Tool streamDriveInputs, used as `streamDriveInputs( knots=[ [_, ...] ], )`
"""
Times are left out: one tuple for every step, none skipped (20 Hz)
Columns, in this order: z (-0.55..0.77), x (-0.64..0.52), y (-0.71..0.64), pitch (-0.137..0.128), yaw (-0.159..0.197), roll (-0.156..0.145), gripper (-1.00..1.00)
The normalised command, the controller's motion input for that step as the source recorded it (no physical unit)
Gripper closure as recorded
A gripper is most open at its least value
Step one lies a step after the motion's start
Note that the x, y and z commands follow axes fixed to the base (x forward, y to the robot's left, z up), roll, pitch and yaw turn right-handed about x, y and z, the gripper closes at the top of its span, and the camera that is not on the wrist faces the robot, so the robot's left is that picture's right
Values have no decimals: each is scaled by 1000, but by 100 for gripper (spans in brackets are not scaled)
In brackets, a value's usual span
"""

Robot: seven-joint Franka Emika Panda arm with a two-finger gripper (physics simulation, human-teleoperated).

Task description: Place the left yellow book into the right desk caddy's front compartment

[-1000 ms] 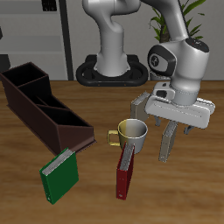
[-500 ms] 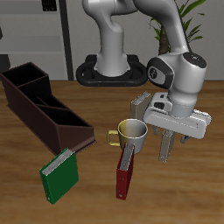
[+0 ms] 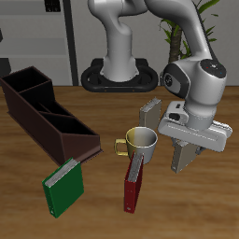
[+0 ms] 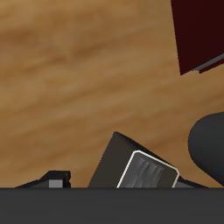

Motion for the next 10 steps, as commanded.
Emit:
streamDriveInputs(
  knots=[
    [117,-144,-83,-17,-5,-10,100],
    [154,-109,-52,-31,13,10,100],
    [201,-189,-107,-49,66,30,100],
    [223,-136,-102,-18,19,-8,100],
    [261,-118,-96,-59,48,8,100],
    [220,-119,-130,-25,33,30,100],
    [240,-105,-169,-16,33,-18,100],
    [315,-162,-202,-55,55,-3,100],
    [298,-122,-148,-36,56,10,100],
    [243,-136,-116,-23,48,11,100]
  ],
)
